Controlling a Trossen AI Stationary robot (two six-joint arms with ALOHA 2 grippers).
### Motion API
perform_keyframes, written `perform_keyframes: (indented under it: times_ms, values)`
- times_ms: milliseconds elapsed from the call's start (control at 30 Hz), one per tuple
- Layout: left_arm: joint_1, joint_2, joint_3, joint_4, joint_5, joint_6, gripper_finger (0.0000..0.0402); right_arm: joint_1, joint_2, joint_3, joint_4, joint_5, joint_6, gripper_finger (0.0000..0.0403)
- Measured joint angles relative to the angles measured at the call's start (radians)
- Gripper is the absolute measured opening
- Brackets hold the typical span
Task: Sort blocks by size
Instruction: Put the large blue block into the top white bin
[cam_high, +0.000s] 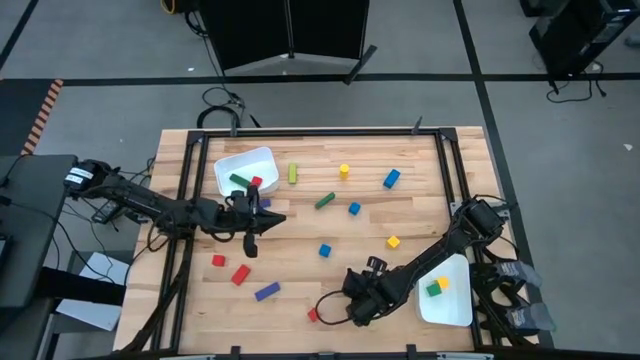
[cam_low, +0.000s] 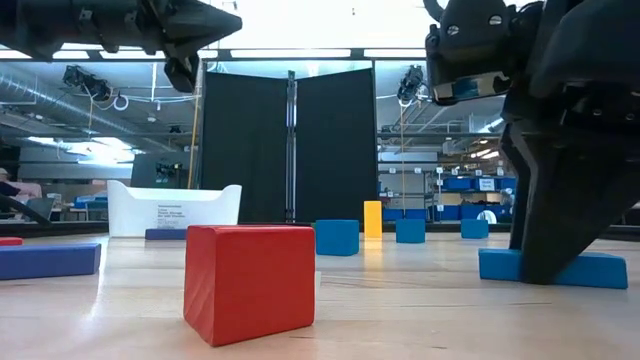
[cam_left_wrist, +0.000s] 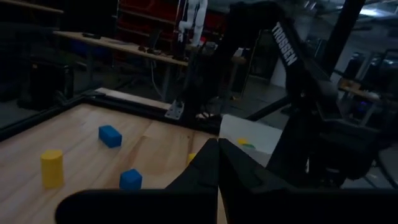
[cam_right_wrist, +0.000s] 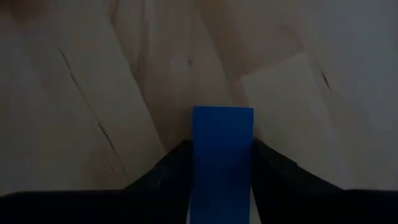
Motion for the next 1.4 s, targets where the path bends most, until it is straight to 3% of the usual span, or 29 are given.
perform_keyframes:
  times_ms: [133,367,500,667,900,1233,1300,1400]
  values:
    - [0.000,-0.039,0.000,-0.019,0.000,-0.001,0.0008,-0.011,-0.030,-0.004,0.013,0.031,-0.098,0.0138]
    - [0.000,-0.128,0.000,-0.084,-0.011,-0.008,0.0008,-0.119,-0.187,-0.003,0.147,0.265,-0.416,0.0138]
    - [0.002,-0.189,0.000,-0.102,-0.021,0.000,0.0008,-0.270,-0.200,-0.006,0.426,0.252,-0.736,0.0138]
    - [0.001,-0.294,0.000,-0.109,0.030,0.014,0.0008,-0.482,-0.133,-0.003,0.874,0.036,-0.975,0.0138]
    - [0.000,-0.427,0.000,-0.122,0.106,0.049,0.0008,-0.719,0.028,0.044,1.293,-0.144,-0.996,0.0138]
    - [0.000,-0.458,0.001,-0.161,0.102,0.051,0.0008,-0.850,0.299,0.337,1.229,-0.272,-0.881,0.0139]
    - [0.000,-0.458,0.001,-0.176,0.101,0.051,0.0008,-0.853,0.323,0.357,1.192,-0.272,-0.880,0.0165]
    - [0.000,-0.457,0.001,-0.199,0.101,0.051,0.0008,-0.852,0.320,0.359,1.204,-0.273,-0.896,0.0238]
